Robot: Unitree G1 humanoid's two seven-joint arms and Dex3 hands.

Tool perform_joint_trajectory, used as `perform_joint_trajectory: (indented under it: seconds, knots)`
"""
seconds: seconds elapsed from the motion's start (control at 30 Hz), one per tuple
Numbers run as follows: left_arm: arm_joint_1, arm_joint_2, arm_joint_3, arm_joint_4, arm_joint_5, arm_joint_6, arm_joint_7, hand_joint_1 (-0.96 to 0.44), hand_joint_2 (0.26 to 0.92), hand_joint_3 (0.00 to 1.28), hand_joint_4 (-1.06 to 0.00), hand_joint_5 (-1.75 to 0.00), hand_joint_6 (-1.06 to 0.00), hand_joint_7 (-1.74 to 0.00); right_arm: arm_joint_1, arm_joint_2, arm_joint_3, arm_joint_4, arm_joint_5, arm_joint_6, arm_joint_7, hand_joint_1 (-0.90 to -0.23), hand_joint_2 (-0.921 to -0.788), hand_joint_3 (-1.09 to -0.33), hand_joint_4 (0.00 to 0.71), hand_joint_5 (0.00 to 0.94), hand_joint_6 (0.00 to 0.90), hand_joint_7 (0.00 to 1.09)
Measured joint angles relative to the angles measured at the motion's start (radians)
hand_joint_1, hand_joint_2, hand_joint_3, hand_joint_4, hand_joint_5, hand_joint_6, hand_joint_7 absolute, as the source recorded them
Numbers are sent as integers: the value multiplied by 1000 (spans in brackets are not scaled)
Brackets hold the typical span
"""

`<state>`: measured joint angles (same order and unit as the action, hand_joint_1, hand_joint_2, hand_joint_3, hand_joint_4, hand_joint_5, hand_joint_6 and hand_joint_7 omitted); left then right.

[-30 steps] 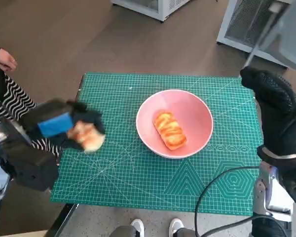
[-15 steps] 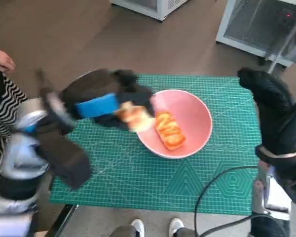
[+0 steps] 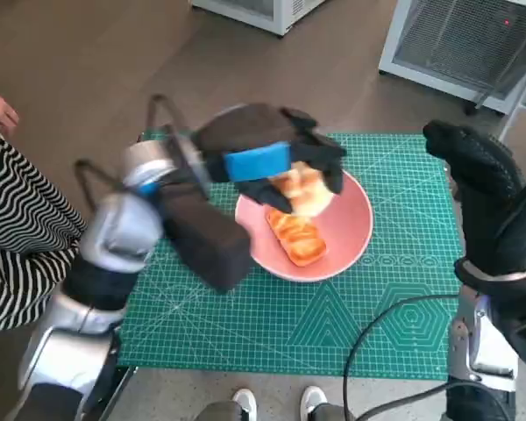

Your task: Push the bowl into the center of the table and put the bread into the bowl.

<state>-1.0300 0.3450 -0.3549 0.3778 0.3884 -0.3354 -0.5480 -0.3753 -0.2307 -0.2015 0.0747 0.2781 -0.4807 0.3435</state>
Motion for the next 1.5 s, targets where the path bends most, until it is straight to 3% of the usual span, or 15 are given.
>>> perform_joint_trajectory:
  seconds: [0.37,0.5,0.53,0.6,0.67,0.77,0.93,1.07,1.5]
  knots:
    - [-142,-105,-78,285,104,-53,86,1,919,39,-772,-1061,-613,-1195,4,0,0,-15,0,8,-8,-719,-921,-804,139,1,13,554]
    - [-182,-128,-106,367,144,-20,91,0,921,149,-662,-1193,-467,-1318,7,0,0,-27,0,18,-11,-719,-921,-802,138,0,11,555]
    - [-188,-133,-109,381,151,-5,87,-45,881,150,-537,-930,-387,-1080,8,0,0,-30,1,20,-11,-721,-921,-798,138,0,10,555]
    - [-203,-148,-115,417,159,47,65,-107,864,105,-458,-442,-348,-678,12,0,-2,-37,2,25,-14,-726,-921,-791,137,0,9,557]
    - [-215,-162,-118,450,161,97,40,-144,865,74,-389,-229,-322,-498,14,0,-3,-43,2,30,-16,-731,-921,-787,137,0,8,558]
    - [-221,-168,-116,485,157,130,9,-195,867,49,-283,-75,-287,-355,20,0,-6,-53,4,37,-17,-740,-921,-779,136,0,7,559]
    - [-220,-168,-101,509,127,126,-20,-266,870,34,-134,-12,-230,-259,28,0,-12,-65,4,47,-20,-753,-921,-765,137,1,5,562]
    - [-216,-160,-69,510,72,87,-39,-298,870,26,-78,-2,-206,-219,30,1,-12,-70,4,54,-25,-756,-921,-759,138,1,5,563]
    - [-140,-77,69,480,-113,-57,-115,-365,866,8,-67,-4,-209,-136,27,4,-10,-82,3,73,-41,-737,-921,-755,141,2,6,565]
